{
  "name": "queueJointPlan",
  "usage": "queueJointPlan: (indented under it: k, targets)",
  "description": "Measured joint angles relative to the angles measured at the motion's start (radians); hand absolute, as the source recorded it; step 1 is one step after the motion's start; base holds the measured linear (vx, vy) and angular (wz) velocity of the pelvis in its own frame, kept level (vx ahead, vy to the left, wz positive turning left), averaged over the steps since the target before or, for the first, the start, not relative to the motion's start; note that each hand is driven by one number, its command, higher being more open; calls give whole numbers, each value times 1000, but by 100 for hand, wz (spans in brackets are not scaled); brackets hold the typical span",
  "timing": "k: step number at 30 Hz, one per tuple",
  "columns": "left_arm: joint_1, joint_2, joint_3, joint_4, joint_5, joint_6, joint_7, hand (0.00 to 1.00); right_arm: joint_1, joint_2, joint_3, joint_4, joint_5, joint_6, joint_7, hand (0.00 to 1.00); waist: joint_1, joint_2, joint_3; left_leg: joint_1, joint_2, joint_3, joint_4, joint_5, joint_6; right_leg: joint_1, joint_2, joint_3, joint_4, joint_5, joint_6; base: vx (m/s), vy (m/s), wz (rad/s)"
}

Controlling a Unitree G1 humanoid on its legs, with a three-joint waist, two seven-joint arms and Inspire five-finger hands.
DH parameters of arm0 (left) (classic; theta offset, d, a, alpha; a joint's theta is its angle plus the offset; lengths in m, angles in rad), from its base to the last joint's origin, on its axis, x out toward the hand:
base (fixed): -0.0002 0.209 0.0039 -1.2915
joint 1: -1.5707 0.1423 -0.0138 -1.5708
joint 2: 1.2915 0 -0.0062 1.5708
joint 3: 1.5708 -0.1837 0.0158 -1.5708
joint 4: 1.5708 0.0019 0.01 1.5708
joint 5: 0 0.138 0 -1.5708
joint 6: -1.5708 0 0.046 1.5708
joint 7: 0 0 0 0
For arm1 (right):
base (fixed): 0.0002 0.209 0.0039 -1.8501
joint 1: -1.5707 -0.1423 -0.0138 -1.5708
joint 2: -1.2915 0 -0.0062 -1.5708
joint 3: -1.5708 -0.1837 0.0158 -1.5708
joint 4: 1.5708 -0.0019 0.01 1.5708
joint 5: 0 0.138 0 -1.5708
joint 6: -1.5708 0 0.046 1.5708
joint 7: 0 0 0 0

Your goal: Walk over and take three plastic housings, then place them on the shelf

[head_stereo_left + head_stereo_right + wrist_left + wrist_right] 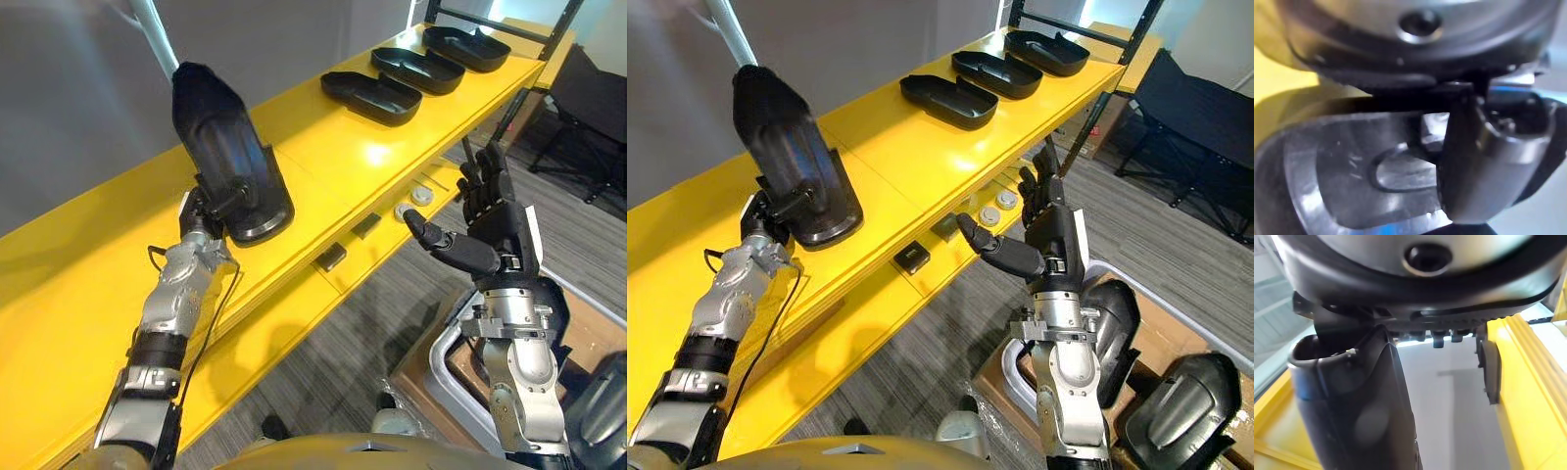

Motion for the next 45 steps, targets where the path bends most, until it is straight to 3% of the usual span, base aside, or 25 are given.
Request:
queueJointPlan:
  k: [8,9,28,32,35,38,42,45]
  targets:
    - [-70,-5,-18,66,-43,71,49,0,0,0,40,0,3,27,3,100,-27,3,1,-4,1,1,0,8,4,-5,2,5,-1,6,0,0,0,0]
    - [-71,-13,-18,67,-44,85,62,100,1,0,54,0,2,34,5,100,-27,4,1,-4,2,1,-1,9,5,-5,2,5,-1,6,1,0,0,0]
    - [-191,-80,-49,187,97,98,318,100,-4,2,157,0,0,52,-88,100,-25,12,8,-26,8,-8,-2,35,11,-23,9,3,0,11,-2,0,1,1]
    - [-213,-87,-64,206,131,102,384,100,-32,10,192,0,0,85,-106,100,-24,7,11,-27,8,-12,-2,38,13,-22,9,2,0,14,1,0,2,1]
    - [-235,-100,-64,222,131,85,467,100,-48,15,208,0,0,88,-118,100,-24,2,14,-31,9,-17,-2,41,14,-22,9,-3,0,13,0,-2,6,4]
    - [-236,-104,-54,224,130,25,547,100,-49,20,223,0,-1,88,-133,100,-24,-8,25,-32,9,-18,-2,43,14,-23,10,-4,0,13,0,0,0,0]
    - [-236,-101,-21,226,122,-65,519,100,-49,23,236,0,-18,88,-133,100,-20,-10,38,-36,9,-20,-2,44,14,-25,10,-5,0,19,3,0,0,0]
    - [-235,-101,-22,199,129,-38,461,100,-52,23,235,0,14,88,-97,100,-14,-9,39,-38,9,-26,-2,45,14,-23,10,-11,0,20,1,22,2,5]
